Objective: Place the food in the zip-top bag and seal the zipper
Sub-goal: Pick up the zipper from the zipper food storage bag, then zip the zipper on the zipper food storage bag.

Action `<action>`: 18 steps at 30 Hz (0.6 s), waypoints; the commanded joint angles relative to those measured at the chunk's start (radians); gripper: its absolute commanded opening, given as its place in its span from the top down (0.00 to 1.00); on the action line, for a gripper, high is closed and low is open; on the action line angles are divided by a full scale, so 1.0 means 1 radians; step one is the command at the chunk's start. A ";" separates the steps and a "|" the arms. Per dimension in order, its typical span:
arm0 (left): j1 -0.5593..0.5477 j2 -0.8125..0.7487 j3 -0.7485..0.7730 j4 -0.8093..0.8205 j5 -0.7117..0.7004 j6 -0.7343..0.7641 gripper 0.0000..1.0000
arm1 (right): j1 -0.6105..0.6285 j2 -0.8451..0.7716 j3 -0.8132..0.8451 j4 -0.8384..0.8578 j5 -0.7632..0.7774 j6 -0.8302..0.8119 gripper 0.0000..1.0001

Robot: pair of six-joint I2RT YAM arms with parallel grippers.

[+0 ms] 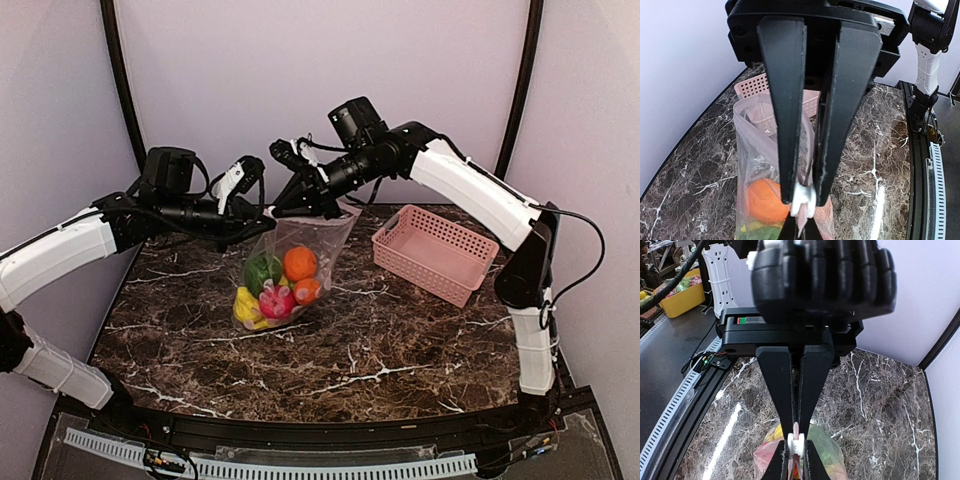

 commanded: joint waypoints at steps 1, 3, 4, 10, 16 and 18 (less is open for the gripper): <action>-0.002 -0.020 -0.030 0.022 -0.049 -0.001 0.99 | -0.006 -0.062 -0.071 -0.037 0.104 -0.009 0.93; -0.002 -0.026 -0.044 0.033 -0.060 0.000 0.99 | -0.024 -0.078 -0.098 -0.043 0.119 -0.008 0.94; -0.002 -0.027 -0.052 0.038 -0.071 0.000 0.99 | -0.034 -0.086 -0.111 -0.045 0.120 -0.003 0.94; 0.001 -0.041 -0.090 0.094 -0.097 -0.014 0.99 | -0.090 -0.117 -0.162 -0.056 0.128 0.012 0.94; 0.001 -0.044 -0.091 0.103 -0.095 -0.016 0.99 | -0.111 -0.116 -0.147 -0.067 0.149 0.012 0.95; 0.002 -0.047 -0.087 0.096 -0.105 -0.009 0.99 | -0.124 -0.113 -0.143 -0.075 0.155 0.012 0.95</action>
